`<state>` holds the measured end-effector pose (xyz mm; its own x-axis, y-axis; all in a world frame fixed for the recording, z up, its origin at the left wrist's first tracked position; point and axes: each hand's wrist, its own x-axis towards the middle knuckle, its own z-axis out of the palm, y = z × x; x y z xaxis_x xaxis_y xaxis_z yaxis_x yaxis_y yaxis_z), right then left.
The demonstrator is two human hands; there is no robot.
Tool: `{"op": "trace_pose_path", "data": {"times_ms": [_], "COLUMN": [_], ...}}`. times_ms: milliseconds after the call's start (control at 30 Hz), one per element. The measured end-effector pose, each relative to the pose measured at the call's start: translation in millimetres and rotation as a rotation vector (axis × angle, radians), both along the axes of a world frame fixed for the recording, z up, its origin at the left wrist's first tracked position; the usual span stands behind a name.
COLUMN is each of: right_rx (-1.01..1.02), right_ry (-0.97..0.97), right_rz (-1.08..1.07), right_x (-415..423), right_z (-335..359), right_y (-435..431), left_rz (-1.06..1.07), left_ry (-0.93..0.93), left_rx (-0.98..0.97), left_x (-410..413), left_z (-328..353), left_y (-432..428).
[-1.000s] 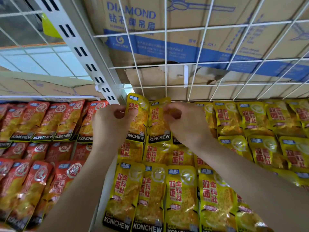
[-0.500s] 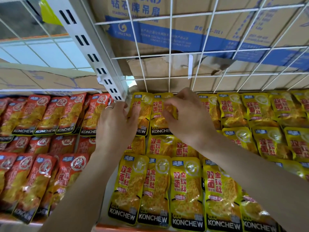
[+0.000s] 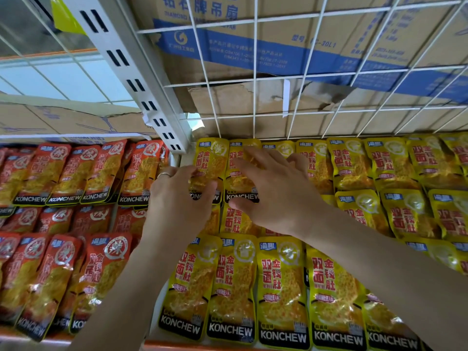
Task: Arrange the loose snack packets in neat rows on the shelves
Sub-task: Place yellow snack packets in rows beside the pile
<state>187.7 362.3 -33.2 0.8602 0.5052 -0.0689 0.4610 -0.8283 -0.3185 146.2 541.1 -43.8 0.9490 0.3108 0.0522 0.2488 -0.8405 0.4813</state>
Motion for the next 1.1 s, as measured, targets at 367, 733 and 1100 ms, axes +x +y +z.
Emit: {"op": "trace_pose_path", "data": {"times_ms": [367,733,1100], "right_rx": [-0.098,-0.063,-0.123], "right_ry": [0.071,0.078,0.139], "right_rz": [0.070,0.099,0.120], "right_x": [-6,-44,-50], "right_z": [4,11,4], "right_y": [-5,-19,-22], "left_rz": [-0.011,0.055,0.148], "left_ry": [0.001,0.027,0.110], "left_rx": [0.033,-0.019,-0.017], "left_x": [-7,-77,-98], "left_z": [-3,20,11], "left_y": [-5,-18,-30]}}
